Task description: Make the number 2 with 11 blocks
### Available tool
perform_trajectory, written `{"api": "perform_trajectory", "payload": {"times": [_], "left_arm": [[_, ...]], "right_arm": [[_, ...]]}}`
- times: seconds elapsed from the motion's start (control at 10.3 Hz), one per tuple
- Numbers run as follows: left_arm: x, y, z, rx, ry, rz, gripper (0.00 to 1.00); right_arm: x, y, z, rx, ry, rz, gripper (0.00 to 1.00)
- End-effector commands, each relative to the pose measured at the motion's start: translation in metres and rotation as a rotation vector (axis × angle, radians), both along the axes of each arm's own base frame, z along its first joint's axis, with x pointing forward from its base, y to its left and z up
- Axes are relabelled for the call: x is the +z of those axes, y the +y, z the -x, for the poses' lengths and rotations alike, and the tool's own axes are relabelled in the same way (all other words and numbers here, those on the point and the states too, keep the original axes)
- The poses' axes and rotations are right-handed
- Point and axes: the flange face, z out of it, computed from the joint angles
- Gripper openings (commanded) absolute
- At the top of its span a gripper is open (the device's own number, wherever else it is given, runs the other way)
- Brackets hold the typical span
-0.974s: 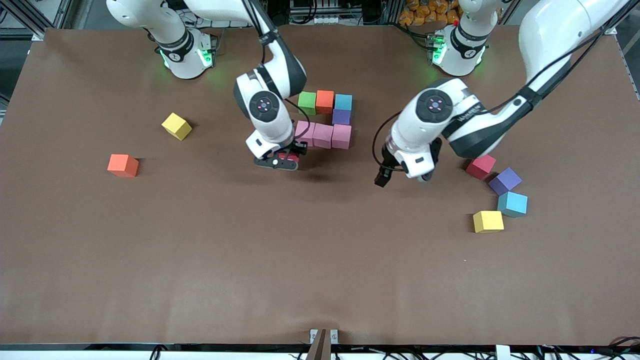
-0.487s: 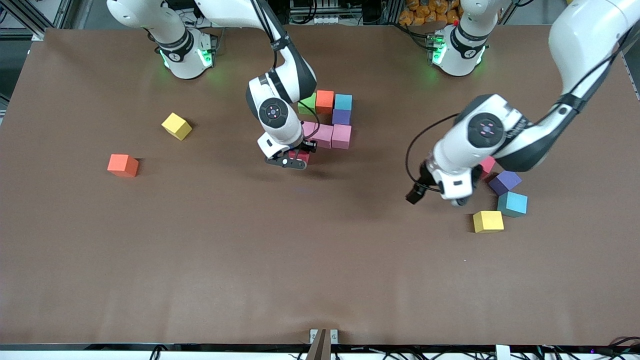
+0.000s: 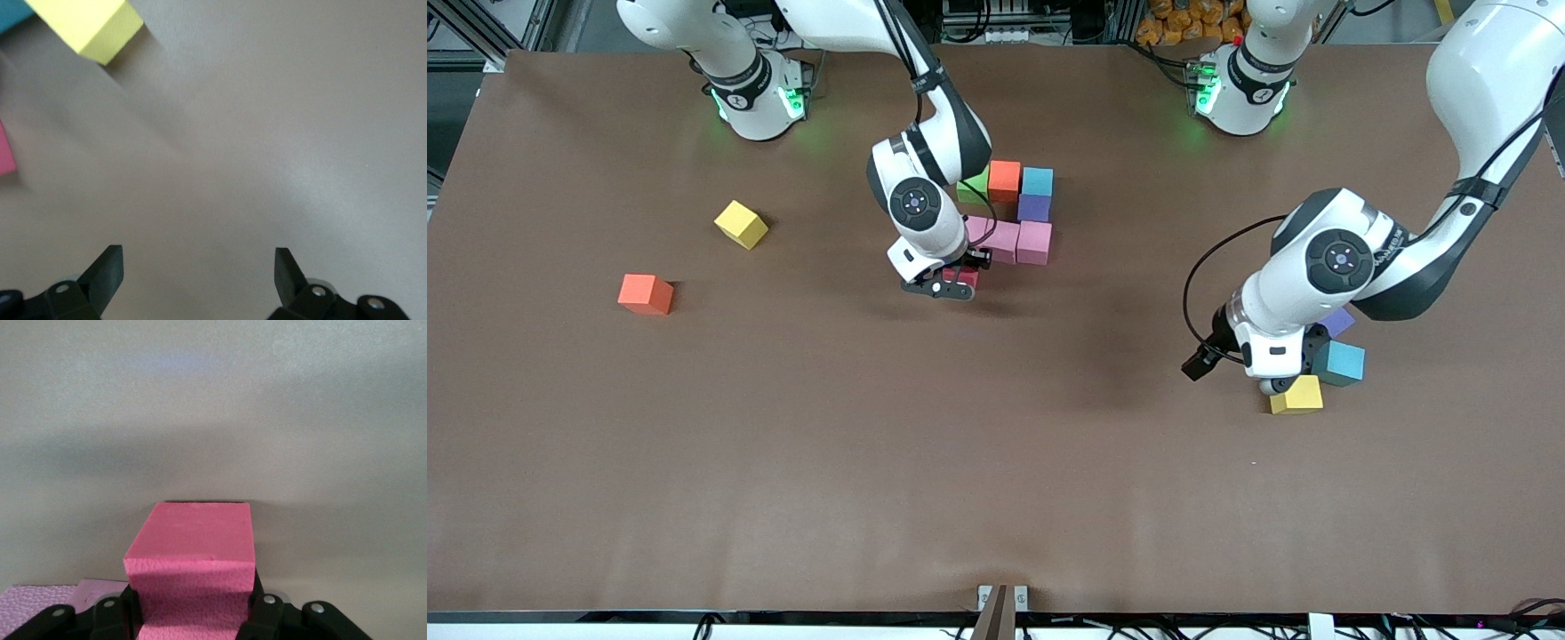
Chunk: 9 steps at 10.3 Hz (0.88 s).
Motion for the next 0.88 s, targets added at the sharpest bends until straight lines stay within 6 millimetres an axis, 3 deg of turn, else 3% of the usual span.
{"api": "perform_trajectory", "payload": {"times": [0.0,0.29,0.49,0.68,0.78], "left_arm": [[0.002,0.027,-0.018,-0.155,0.021,-0.045,1.00],[0.002,0.079,-0.037,-0.365,0.105,-0.031,1.00],[0.002,0.118,-0.038,-0.498,0.124,-0.028,1.00],[0.003,0.144,-0.034,-0.627,0.151,-0.022,1.00],[0.001,0.153,-0.028,-0.695,0.164,-0.019,1.00]], "right_arm": [[-0.005,0.002,-0.003,0.015,0.014,-0.028,0.00],[-0.008,0.001,-0.002,0.023,0.022,-0.039,0.00],[-0.010,0.001,-0.001,0.038,0.022,-0.038,0.00],[-0.012,0.000,-0.001,0.039,0.025,-0.035,0.00],[-0.012,-0.003,-0.004,0.030,0.028,-0.036,0.15]]}}
